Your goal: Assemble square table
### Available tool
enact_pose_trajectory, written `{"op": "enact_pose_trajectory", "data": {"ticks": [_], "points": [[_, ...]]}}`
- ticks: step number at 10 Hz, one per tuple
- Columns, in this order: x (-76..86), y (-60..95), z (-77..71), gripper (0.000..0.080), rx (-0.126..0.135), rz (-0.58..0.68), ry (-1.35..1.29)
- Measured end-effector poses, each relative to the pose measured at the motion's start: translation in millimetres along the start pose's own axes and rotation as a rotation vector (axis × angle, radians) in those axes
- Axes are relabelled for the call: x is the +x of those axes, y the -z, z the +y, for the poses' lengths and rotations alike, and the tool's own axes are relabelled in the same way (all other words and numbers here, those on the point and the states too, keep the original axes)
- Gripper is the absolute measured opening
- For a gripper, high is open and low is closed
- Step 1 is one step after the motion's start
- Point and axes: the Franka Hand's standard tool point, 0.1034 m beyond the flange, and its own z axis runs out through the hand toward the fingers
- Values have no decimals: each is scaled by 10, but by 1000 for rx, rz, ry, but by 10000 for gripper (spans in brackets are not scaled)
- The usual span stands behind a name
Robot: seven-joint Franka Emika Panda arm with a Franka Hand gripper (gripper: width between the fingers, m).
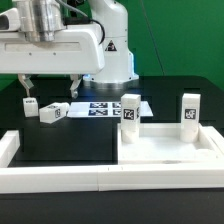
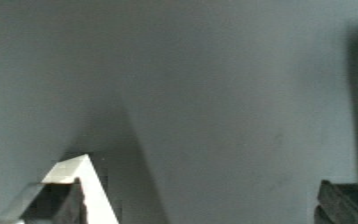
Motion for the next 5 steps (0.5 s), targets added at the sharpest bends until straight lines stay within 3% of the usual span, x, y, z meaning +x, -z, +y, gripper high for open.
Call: {"op": "enact_pose_trajectory", "data": {"ticks": [3,4,5], "points": [[-588,-232,431,649,46,-314,-89],[-704,-278,574,649,69,-415,-116],[-659,-280,592,649,69,-458,-126]]}}
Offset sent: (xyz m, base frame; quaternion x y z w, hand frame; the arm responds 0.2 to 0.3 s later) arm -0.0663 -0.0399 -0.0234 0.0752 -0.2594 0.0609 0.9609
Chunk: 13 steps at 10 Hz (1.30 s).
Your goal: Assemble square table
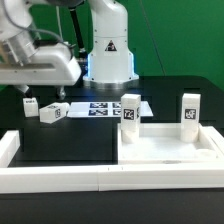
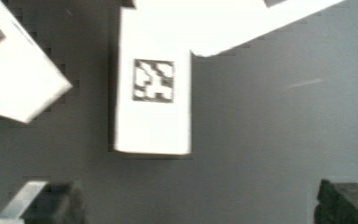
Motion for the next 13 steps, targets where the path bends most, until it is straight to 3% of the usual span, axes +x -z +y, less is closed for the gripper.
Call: {"op": "enact_pose_trajectory", "data": {"ticks": [3,4,5,6,9,13], "points": [[-65,-62,-22,649,14,-198,-5],[-77,-131,44,649,25,-308,-28],[13,-205,129,649,20,-357,-42],[85,-237,171,649,17,-362,-45],[80,-258,142,649,13,-358,-41],[-39,-548,100,649,0,-393,-35]]}}
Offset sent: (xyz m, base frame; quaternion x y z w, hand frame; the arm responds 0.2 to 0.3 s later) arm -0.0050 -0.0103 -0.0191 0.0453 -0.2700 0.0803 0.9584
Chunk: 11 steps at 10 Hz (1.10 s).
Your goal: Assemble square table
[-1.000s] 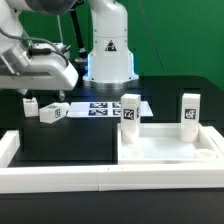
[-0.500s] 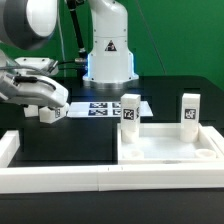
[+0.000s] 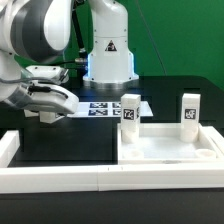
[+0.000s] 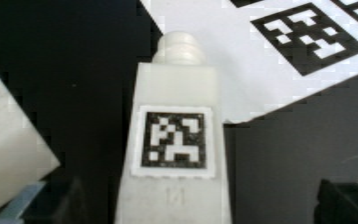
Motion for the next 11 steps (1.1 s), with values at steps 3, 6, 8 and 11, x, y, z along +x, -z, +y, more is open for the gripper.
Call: {"op": "enact_pose_trajectory", "data": {"ticks": [3,6,8,11], "points": [[-2,-78,20,649,-2,-15,-3],[0,-75,20,550,-2,-14,-3],[-1,-75,21,289,-2,-15,-3],[-1,-75,21,289,-2,-15,-3]]}}
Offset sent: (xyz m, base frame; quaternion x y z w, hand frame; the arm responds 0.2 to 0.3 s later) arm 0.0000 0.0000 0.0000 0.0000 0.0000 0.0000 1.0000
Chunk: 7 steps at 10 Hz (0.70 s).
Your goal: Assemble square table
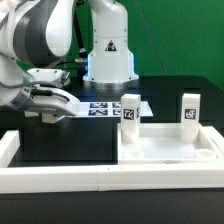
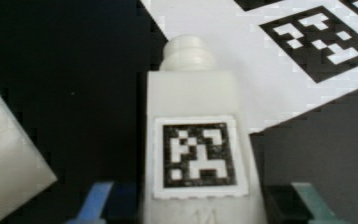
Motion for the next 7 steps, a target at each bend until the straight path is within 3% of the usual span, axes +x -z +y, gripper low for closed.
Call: {"op": "enact_pose_trajectory", "data": {"ticks": [2,3,4,6,7], "points": [[0,0,0,289,0,0,0],[-14,45,9,289,-12,-2,11],[-50,222,-14,289,-31,12,43],[-228,701,-178,291,-19,48,92],[-410,886,-293,291,-9,24,98]]}}
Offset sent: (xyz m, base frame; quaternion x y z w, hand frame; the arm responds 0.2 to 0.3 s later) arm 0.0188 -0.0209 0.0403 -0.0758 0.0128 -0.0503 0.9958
